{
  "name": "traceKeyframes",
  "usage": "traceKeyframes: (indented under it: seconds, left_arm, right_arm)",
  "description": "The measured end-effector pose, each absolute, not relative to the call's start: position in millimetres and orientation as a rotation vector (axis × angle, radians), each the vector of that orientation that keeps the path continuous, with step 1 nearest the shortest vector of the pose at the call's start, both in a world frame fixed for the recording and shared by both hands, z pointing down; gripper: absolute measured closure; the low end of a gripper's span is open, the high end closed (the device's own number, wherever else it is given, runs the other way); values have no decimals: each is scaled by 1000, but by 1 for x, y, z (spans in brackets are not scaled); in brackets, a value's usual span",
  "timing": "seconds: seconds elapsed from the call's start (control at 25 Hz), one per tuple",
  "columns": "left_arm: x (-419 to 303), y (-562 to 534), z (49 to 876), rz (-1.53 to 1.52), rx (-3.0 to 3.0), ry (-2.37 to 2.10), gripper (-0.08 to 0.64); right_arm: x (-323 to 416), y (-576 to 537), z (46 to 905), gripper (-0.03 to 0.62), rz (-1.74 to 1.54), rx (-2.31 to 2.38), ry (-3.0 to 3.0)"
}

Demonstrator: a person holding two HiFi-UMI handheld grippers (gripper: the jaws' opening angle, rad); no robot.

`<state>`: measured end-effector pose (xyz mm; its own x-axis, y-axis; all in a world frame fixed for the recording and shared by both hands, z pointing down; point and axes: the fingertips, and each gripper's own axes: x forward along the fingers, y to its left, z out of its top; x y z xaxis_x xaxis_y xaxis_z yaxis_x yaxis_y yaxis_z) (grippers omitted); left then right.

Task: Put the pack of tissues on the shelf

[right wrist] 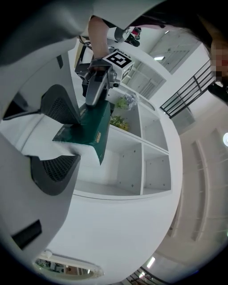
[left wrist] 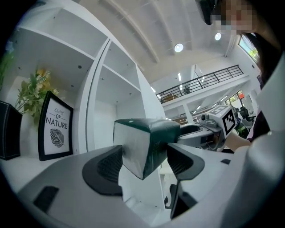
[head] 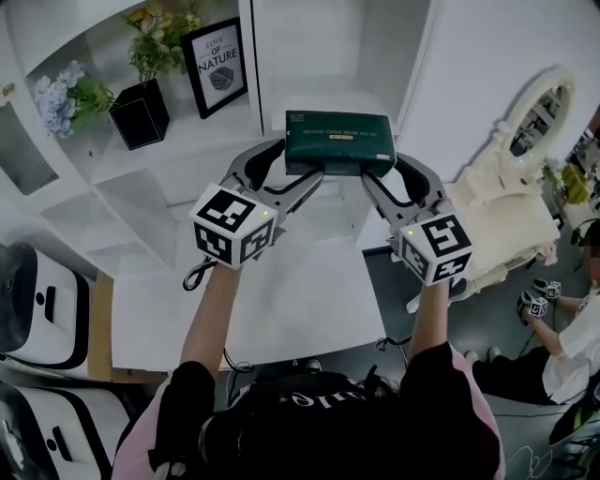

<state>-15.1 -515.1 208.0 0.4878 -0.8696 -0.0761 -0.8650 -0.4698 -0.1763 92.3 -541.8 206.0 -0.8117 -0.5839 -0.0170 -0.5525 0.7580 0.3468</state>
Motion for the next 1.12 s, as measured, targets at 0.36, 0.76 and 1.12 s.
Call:
traceKeyframes:
  seconds: [0.36, 0.76, 1.12]
  left_arm:
    - [-22, -559, 189, 51, -2530, 1683, 235]
    - [-23, -595, 187, 25, -2381, 1868, 235]
    - [-15, -622, 179, -205, -2191, 1937, 244]
  right_arm:
    - [85, -594, 187, 352, -457, 927, -2920]
    - [82, -635, 186, 372, -377, 1063, -2955]
    - [98, -662, 180, 410, -383, 1244, -2890]
